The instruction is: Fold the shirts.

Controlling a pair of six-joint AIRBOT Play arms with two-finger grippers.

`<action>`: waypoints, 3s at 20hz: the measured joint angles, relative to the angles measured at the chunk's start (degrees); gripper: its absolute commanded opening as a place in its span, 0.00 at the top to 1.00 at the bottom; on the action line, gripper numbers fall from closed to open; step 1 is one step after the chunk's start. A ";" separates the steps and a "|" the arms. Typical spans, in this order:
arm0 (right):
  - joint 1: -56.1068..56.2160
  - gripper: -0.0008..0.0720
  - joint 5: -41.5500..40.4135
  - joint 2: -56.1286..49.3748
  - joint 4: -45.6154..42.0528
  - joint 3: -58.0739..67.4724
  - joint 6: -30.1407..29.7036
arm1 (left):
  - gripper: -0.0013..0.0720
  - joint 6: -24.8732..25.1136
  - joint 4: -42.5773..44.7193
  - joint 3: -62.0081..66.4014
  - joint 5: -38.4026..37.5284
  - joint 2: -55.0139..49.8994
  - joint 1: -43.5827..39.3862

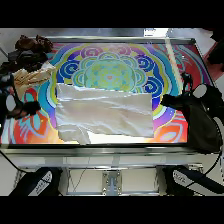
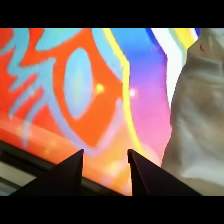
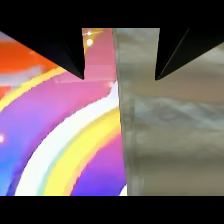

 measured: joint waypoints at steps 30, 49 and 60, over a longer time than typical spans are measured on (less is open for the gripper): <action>1.16 0.28 4.35 17.35 5.46 -11.21 -1.64 | 0.75 5.88 -28.39 -16.87 5.25 -0.15 1.25; 1.20 0.28 4.22 17.73 7.41 -11.21 -1.75 | 0.46 -3.21 -30.88 -29.18 16.52 4.61 1.25; 1.20 0.30 6.84 17.94 7.34 -12.28 -0.81 | 0.96 -0.39 -36.22 -28.68 23.93 0.72 1.25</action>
